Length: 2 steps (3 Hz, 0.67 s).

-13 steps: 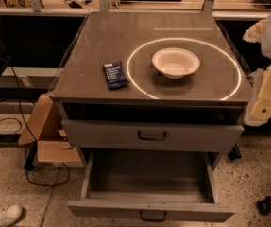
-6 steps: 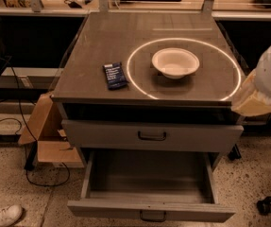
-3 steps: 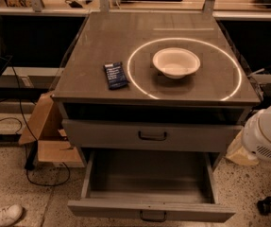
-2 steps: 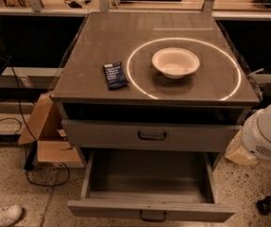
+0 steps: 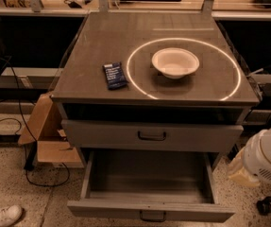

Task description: Close middle drawer

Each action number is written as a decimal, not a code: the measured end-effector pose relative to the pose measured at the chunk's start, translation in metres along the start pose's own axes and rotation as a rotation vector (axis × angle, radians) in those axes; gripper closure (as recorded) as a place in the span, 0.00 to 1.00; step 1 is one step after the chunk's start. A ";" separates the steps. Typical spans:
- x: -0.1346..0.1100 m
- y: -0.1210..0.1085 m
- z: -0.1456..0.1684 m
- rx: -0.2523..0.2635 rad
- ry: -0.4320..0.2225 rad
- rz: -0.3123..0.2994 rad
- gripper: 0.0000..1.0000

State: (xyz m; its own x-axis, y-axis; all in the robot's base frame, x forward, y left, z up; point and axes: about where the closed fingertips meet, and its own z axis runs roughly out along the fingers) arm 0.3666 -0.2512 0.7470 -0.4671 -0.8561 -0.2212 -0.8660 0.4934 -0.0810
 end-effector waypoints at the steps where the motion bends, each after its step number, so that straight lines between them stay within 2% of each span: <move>1: 0.016 0.020 0.034 -0.043 0.002 0.021 1.00; 2: 0.037 0.042 0.085 -0.104 0.016 0.031 1.00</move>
Offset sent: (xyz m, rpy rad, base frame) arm -0.0520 0.0017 -0.1317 0.0645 0.1452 -0.0076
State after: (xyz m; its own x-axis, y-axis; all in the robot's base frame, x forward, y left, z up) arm 0.3280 -0.2485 0.6525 -0.4960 -0.8433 -0.2068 -0.8645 0.5019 0.0272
